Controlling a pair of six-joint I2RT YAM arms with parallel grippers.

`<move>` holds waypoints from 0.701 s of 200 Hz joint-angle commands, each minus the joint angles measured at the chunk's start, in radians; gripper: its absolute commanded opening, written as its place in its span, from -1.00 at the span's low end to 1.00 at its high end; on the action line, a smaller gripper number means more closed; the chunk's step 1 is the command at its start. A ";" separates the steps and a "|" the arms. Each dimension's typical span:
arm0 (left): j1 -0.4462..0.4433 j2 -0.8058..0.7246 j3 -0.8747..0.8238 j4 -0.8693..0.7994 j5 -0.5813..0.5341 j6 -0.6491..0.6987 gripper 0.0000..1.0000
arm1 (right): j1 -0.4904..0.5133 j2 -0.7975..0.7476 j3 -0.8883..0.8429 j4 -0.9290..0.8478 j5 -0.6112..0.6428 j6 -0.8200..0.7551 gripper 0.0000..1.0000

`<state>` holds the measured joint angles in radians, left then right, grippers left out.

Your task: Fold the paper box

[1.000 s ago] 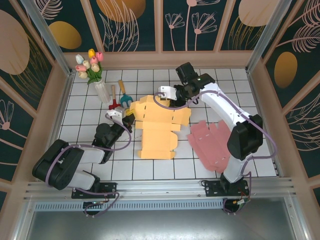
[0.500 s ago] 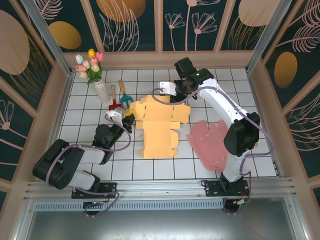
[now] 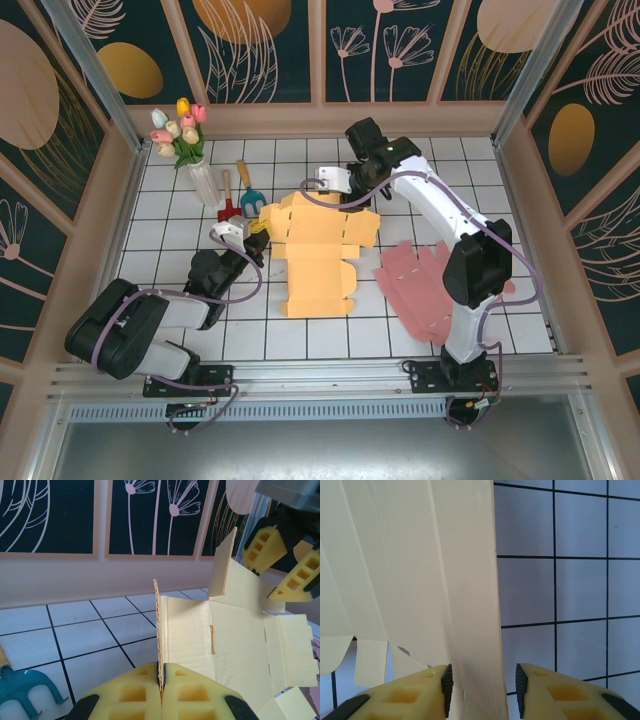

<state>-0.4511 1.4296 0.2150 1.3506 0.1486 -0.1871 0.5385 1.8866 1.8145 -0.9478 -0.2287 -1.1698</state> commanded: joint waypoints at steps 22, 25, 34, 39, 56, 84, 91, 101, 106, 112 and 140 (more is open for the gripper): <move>-0.006 -0.016 -0.010 0.055 -0.008 -0.005 -1.00 | 0.003 0.033 0.057 -0.064 -0.021 -0.007 -0.23; -0.006 -0.017 -0.010 0.054 -0.010 -0.005 -1.00 | 0.003 0.034 0.057 -0.065 -0.023 -0.005 -0.24; -0.006 -0.020 -0.011 0.053 -0.014 -0.005 -1.00 | 0.003 0.037 0.057 -0.069 -0.026 -0.004 -0.26; -0.006 -0.022 -0.012 0.053 -0.015 -0.005 -1.00 | 0.003 0.038 0.057 -0.069 -0.028 -0.001 -0.28; -0.006 -0.027 -0.013 0.048 -0.016 -0.006 -1.00 | 0.003 0.039 0.057 -0.071 -0.029 0.003 -0.34; -0.006 -0.029 -0.014 0.044 -0.027 -0.008 -1.00 | 0.003 0.037 0.048 -0.070 -0.030 0.010 -0.40; -0.006 -0.029 -0.014 0.046 -0.028 -0.008 -1.00 | 0.003 0.035 0.043 -0.069 -0.030 0.013 -0.40; -0.006 -0.031 -0.017 0.051 -0.026 -0.009 -1.00 | 0.003 0.034 0.036 -0.067 -0.035 0.013 -0.40; -0.006 -0.032 -0.018 0.054 -0.026 -0.011 -1.00 | 0.003 0.032 0.032 -0.065 -0.037 0.014 -0.40; -0.006 -0.034 -0.019 0.054 -0.026 -0.012 -1.00 | 0.003 0.030 0.028 -0.063 -0.039 0.015 -0.40; -0.006 -0.037 -0.021 0.053 -0.029 -0.014 -1.00 | 0.003 0.024 0.021 -0.063 -0.040 0.016 -0.58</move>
<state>-0.4511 1.4132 0.2016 1.3506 0.1299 -0.1875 0.5385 1.9144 1.8431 -0.9771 -0.2394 -1.1625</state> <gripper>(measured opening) 0.069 0.255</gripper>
